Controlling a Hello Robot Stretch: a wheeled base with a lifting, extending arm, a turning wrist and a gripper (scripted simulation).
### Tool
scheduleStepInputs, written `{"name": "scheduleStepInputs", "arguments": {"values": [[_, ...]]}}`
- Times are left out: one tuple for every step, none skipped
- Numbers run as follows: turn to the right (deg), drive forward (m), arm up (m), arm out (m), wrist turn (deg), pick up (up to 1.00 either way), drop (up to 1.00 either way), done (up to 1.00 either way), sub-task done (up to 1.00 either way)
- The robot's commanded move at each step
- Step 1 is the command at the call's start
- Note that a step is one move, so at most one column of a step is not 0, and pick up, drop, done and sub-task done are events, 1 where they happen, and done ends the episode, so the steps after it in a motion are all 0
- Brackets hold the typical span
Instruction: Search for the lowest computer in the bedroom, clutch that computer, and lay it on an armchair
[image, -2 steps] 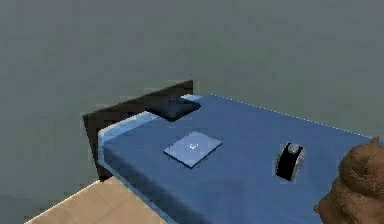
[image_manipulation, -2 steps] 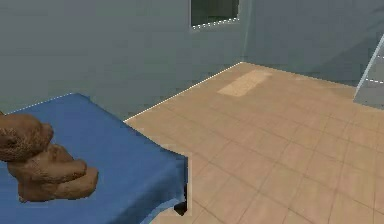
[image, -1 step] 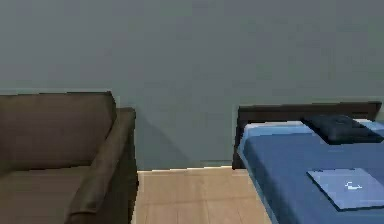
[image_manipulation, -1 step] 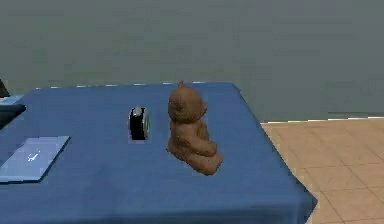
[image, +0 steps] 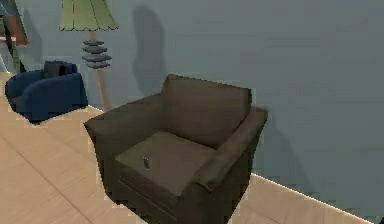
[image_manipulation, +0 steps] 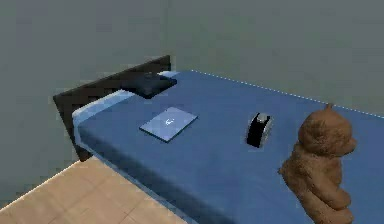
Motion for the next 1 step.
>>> {"name": "scheduleStepInputs", "arguments": {"values": [[45.0,0.0,0.0,0.0,0.0,0.0,0.0,0.0,0.0]]}}
